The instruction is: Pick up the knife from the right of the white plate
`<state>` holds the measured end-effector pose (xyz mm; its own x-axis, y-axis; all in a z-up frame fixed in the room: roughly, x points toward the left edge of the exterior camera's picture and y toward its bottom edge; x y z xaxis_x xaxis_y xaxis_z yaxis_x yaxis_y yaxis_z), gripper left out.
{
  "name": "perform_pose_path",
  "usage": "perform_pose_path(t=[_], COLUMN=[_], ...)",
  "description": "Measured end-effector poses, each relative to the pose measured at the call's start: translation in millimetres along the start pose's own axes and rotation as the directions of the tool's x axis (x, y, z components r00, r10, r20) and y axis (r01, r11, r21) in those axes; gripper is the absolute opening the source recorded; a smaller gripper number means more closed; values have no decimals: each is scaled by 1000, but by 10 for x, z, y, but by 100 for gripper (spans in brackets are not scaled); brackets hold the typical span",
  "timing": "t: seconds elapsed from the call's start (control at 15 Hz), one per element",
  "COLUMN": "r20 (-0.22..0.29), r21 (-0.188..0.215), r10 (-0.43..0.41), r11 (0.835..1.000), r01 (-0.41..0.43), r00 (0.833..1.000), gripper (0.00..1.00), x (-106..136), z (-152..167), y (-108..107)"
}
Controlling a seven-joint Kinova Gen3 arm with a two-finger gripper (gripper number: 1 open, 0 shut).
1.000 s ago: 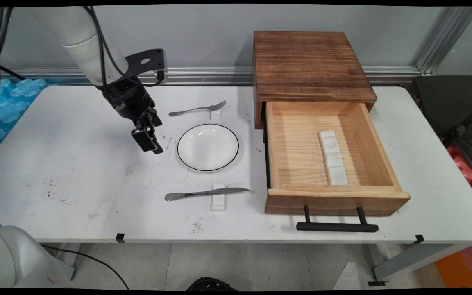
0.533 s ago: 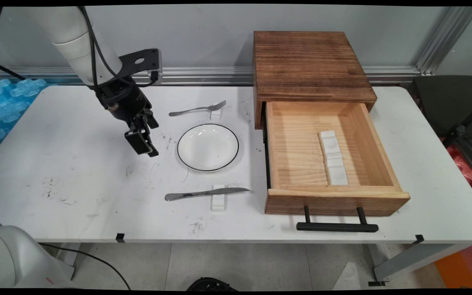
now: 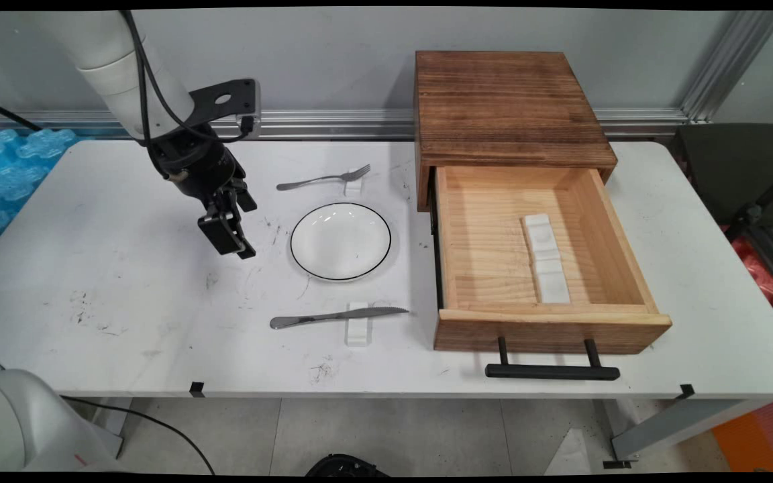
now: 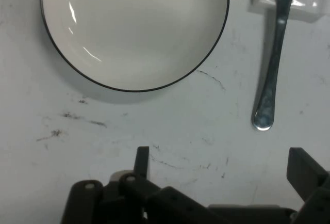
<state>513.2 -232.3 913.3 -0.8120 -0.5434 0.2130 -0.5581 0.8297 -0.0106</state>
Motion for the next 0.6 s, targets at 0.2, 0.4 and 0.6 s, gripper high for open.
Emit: perform_pose_path(t=[0.2, 0.4, 0.6], r20=[-1, -8, -14], r21=[1, 6, 9], r10=[2, 6, 11], r11=[1000, 1000, 1000], r01=[-2, -6, -10], r00=[1000, 1000, 1000], gripper=[100, 100, 100], x=[-2, 11, 28], z=[-7, -8, -3], y=[3, -4, -6])
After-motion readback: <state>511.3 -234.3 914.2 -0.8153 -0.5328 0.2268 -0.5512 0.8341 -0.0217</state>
